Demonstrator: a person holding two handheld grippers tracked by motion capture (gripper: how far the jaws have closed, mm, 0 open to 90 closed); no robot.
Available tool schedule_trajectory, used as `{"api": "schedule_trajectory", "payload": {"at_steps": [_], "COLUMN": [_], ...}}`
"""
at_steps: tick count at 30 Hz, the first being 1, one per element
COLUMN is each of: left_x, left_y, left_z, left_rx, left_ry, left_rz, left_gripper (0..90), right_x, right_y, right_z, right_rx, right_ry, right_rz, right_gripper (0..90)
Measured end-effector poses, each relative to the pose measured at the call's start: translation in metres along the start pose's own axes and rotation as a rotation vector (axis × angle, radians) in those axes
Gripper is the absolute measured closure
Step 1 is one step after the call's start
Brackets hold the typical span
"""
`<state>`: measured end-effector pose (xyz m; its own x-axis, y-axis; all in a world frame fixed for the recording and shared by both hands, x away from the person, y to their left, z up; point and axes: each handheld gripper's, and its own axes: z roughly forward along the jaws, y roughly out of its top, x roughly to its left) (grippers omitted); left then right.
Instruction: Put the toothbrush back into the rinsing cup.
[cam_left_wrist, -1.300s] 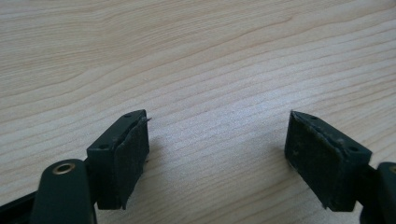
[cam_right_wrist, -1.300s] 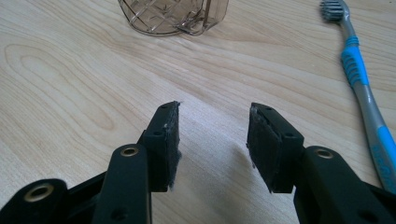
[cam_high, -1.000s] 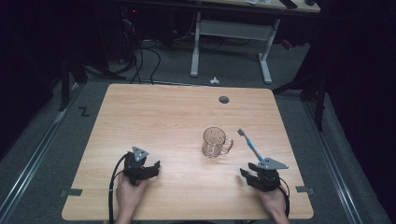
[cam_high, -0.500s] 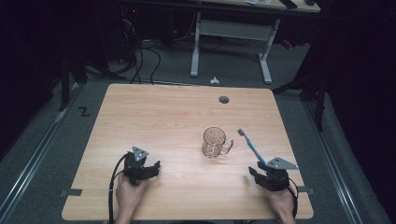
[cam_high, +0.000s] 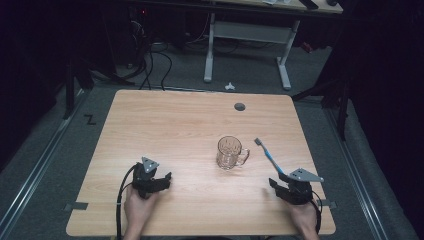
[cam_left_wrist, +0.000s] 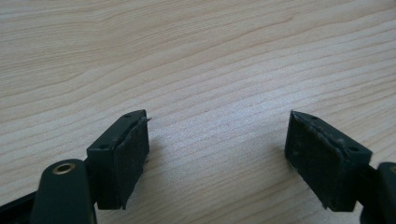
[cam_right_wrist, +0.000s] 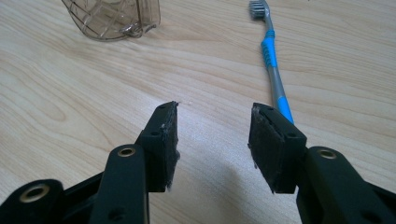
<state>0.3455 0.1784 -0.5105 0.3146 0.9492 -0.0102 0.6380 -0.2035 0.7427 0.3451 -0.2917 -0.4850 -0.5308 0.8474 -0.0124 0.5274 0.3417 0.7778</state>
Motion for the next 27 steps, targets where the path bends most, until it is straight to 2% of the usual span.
{"api": "schedule_trajectory", "payload": {"at_steps": [5,15,17,19,27], "left_x": [0.000,0.000,0.000,0.000,0.000], "left_y": [0.000,0.000,0.000,0.000,0.000], "left_z": [0.000,0.000,0.000,0.000,0.000], "left_rx": [0.000,0.000,0.000,0.000,0.000], "left_ry": [0.000,0.000,0.000,0.000,-0.001], "left_rz": [0.000,0.000,0.000,0.000,0.002], "left_gripper": [22.4,22.4,22.3,22.3,22.1], "right_x": [-0.005,-0.016,-0.018,-0.022,-0.031], "right_y": [0.002,0.015,0.018,0.022,0.034], "right_z": [-0.001,0.001,0.002,0.003,0.010], "right_rx": [-0.014,-0.015,-0.017,-0.025,-0.024], "right_ry": [0.014,0.025,0.038,0.072,0.080], "right_rz": [0.031,0.048,0.058,0.085,0.105], "right_gripper": [52.4,57.2,58.4,58.7,59.6]}}
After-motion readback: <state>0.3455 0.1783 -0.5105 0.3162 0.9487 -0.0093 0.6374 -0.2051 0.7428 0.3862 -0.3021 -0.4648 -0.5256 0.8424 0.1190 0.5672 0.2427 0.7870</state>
